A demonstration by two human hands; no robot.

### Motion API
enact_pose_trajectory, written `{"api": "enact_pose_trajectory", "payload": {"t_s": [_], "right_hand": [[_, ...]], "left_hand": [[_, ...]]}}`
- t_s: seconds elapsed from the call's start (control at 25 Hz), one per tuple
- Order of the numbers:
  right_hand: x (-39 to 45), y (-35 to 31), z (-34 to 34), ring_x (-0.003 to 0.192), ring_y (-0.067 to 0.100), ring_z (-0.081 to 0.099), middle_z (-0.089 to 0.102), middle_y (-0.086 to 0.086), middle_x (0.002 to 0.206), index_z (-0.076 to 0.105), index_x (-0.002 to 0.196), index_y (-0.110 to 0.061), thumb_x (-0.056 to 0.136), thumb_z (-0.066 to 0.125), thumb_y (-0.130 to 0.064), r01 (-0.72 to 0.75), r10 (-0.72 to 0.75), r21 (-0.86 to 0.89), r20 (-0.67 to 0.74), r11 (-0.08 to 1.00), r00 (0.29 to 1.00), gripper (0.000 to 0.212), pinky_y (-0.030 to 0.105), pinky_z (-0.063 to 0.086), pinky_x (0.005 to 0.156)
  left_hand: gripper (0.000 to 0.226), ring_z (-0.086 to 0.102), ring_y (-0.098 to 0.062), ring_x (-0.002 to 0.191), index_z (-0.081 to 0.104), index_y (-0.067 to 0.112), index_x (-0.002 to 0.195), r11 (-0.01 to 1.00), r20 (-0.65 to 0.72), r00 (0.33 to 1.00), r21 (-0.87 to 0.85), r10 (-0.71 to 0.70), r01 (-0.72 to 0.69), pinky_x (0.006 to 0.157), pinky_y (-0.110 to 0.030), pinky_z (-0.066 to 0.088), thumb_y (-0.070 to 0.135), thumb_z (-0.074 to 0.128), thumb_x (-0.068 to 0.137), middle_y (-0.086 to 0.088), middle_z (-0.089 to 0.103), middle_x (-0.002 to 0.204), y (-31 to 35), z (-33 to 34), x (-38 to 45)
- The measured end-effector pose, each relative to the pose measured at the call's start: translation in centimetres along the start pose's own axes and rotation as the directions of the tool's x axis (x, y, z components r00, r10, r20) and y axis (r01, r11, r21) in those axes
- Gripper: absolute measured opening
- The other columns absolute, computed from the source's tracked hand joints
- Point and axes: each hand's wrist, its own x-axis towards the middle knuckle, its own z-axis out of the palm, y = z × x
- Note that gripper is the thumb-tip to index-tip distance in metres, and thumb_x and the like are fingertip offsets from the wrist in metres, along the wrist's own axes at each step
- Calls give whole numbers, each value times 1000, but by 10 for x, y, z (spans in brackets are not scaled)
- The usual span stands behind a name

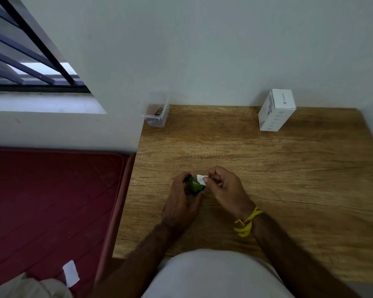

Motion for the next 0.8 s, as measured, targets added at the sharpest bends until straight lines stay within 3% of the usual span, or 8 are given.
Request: {"api": "enact_pose_trajectory", "payload": {"t_s": [0.24, 0.36, 0.48, 0.56, 0.68, 0.8], "right_hand": [[-4, -8, 5, 82, 2, 63, 69, -2, 91, 59, 99, -14, 99, 56, -17, 47, -31, -116, 135, 992, 990, 4, 15, 48, 69], [-11, -15, 10, 71, 8, 61, 61, -11, 77, 53, 99, -24, 100, 52, -22, 135, -70, -283, 230, 950, 971, 3, 29, 49, 64], [-16, -21, 15, 76, 13, 60, 62, -5, 85, 50, 106, -22, 102, 47, -27, 151, -46, -405, 258, 902, 965, 6, 32, 44, 64], [-18, -23, 20, 76, 14, 61, 63, -2, 89, 48, 105, -21, 103, 44, -27, 123, -9, -400, 275, 908, 961, 7, 34, 47, 64], [-16, -22, 18, 64, 13, 62, 61, -3, 73, 46, 104, -23, 104, 42, -26, 31, 67, -359, 257, 933, 964, 5, 32, 50, 62], [-9, -18, 7, 49, 12, 61, 68, 11, 76, 45, 104, -20, 105, 42, -24, -80, 142, -264, 224, 961, 964, 5, 27, 46, 52]], "left_hand": [[70, 55, -14, 117, 34, 10, 142, 998, 68, 996, -20, -57, 58, 93, -34, 55, 32, 71, 88, -6, 48, 136, 0, 6, 2], [60, 61, -16, 103, 31, 31, 134, 991, 54, 993, -85, -103, 108, 79, -39, 58, 34, 68, 88, -5, 52, 125, -3, 8, 5], [60, 63, -17, 97, 27, 53, 120, 976, 64, 986, -142, -157, 164, 74, -34, 59, 24, 70, 90, -2, 55, 119, -4, 8, 10], [52, 63, -15, 95, 31, 48, 115, 963, 67, 979, -180, -190, 199, 73, -27, 57, 20, 67, 91, 4, 55, 115, 3, 7, 11], [45, 64, -15, 94, 34, 43, 114, 965, 48, 985, -201, -164, 170, 72, -30, 57, 31, 68, 87, 0, 57, 113, 3, 7, 13], [52, 62, -16, 102, 37, 32, 128, 975, 58, 992, -186, -114, 123, 82, -31, 56, 29, 69, 88, -4, 57, 120, 2, 5, 14]]}}
